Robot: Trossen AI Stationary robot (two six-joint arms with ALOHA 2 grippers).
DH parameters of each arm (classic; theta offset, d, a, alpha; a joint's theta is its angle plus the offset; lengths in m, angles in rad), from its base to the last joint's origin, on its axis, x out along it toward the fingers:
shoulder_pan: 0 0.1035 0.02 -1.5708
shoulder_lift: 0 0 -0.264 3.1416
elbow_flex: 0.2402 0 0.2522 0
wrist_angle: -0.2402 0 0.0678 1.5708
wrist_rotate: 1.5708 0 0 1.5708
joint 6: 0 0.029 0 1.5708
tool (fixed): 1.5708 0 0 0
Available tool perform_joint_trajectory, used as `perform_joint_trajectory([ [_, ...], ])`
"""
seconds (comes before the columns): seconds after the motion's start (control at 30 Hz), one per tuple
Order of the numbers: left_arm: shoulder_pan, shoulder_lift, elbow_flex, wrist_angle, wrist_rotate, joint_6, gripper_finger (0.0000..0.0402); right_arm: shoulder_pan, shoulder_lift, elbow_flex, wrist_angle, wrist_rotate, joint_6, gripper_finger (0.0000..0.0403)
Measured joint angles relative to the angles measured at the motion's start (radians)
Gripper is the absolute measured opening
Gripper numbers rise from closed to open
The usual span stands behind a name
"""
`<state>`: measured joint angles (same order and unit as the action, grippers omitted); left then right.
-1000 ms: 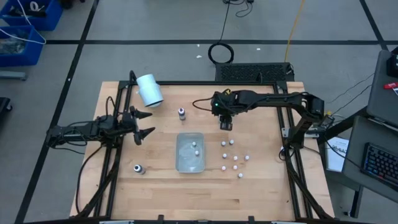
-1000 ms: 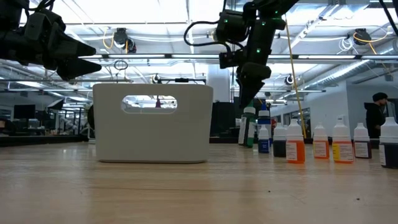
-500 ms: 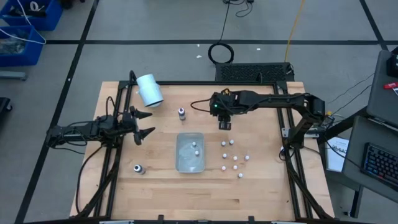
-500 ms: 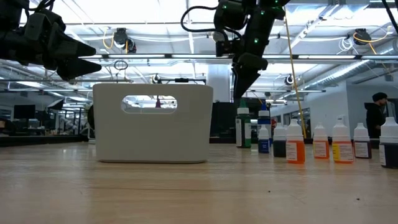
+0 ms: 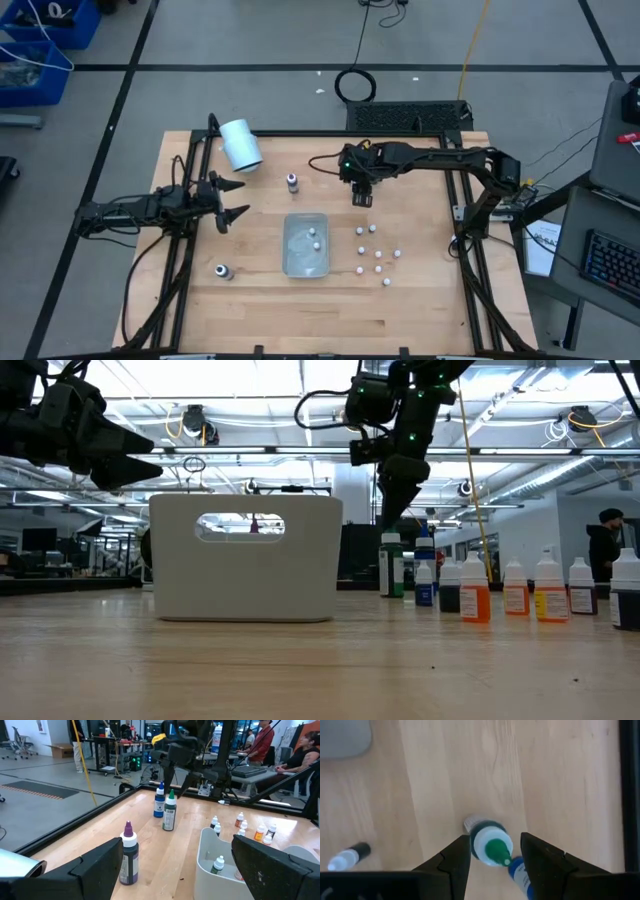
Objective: Pick & Place food coloring
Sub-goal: Put the big green food coloring bottle into the bin
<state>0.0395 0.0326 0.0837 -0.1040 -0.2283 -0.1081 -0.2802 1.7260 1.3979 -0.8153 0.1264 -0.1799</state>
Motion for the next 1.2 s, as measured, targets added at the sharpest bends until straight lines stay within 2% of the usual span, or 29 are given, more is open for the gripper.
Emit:
perform_joint_trajectory([
  [0.37, 0.000, 0.000, 0.000, -0.006, 0.000, -0.002, 0.0365, -0.002, 0.037, 0.000, -0.004, 0.006, -0.015, 0.0160],
  [0.73, 0.000, 0.000, 0.000, -0.006, 0.000, -0.002, 0.0365, -0.014, 0.036, 0.000, -0.008, 0.003, -0.017, 0.0105],
  [0.8, 0.000, 0.000, 0.000, -0.006, 0.000, -0.002, 0.0365, -0.015, 0.036, -0.005, 0.002, 0.004, -0.016, 0.0110],
  [0.97, 0.000, 0.000, 0.000, -0.005, 0.001, -0.002, 0.0365, -0.015, 0.037, -0.044, 0.043, 0.004, -0.019, 0.0148],
  [1.03, 0.000, 0.000, 0.000, -0.005, 0.001, -0.002, 0.0365, -0.015, 0.033, -0.058, 0.046, 0.003, -0.019, 0.0150],
  [1.2, 0.000, 0.000, 0.000, -0.005, 0.001, -0.001, 0.0365, -0.014, 0.032, -0.066, 0.046, 0.001, -0.016, 0.0110],
])
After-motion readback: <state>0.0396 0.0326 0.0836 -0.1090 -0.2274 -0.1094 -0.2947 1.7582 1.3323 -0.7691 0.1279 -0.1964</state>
